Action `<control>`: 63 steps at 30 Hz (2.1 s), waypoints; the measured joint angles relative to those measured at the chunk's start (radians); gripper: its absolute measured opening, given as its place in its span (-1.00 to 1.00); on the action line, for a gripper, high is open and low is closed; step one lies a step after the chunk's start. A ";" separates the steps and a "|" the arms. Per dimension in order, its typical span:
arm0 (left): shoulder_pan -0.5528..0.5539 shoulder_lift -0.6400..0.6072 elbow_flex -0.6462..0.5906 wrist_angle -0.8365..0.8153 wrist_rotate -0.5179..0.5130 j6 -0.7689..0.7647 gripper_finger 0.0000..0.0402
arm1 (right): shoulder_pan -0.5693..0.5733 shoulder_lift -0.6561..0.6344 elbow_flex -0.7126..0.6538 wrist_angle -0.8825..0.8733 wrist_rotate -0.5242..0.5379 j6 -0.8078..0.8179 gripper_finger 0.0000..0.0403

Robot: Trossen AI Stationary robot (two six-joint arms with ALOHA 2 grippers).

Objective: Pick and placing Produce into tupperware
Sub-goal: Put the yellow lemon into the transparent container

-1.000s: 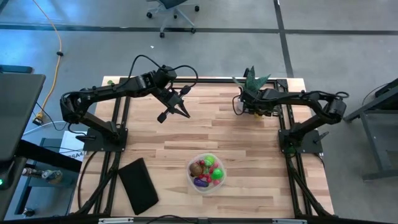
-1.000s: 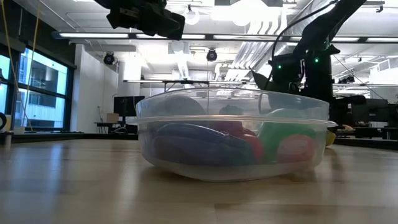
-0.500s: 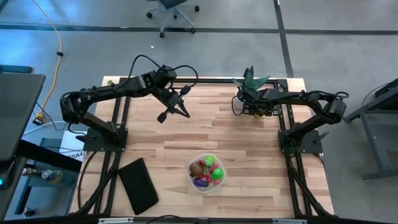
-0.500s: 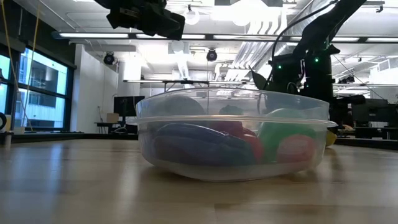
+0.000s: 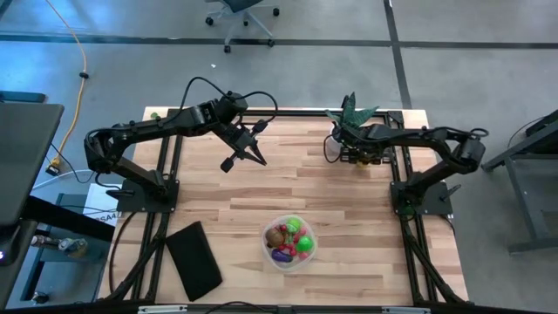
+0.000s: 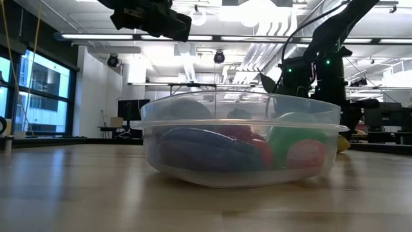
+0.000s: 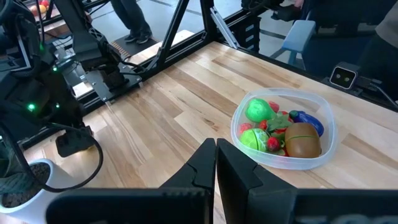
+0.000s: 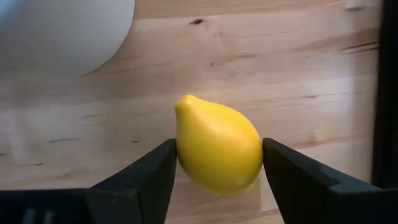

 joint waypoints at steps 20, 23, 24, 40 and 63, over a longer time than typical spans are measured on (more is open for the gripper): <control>0.000 0.000 0.000 0.000 0.000 -0.010 -0.97 | 0.024 0.100 0.002 0.046 0.008 -0.053 0.15; 0.000 0.000 0.000 0.000 0.000 -0.010 -0.97 | 0.024 0.100 0.002 0.044 0.018 -0.064 0.15; 0.000 0.000 0.000 0.000 0.000 -0.009 -0.97 | 0.024 0.100 0.002 0.044 0.019 -0.067 0.15; 0.000 0.000 0.000 0.000 0.000 -0.009 -0.97 | 0.023 0.101 0.002 0.044 0.042 -0.243 0.15; 0.000 0.000 0.000 0.000 0.000 -0.034 -0.97 | 0.080 0.097 0.091 0.010 0.060 -0.340 -0.05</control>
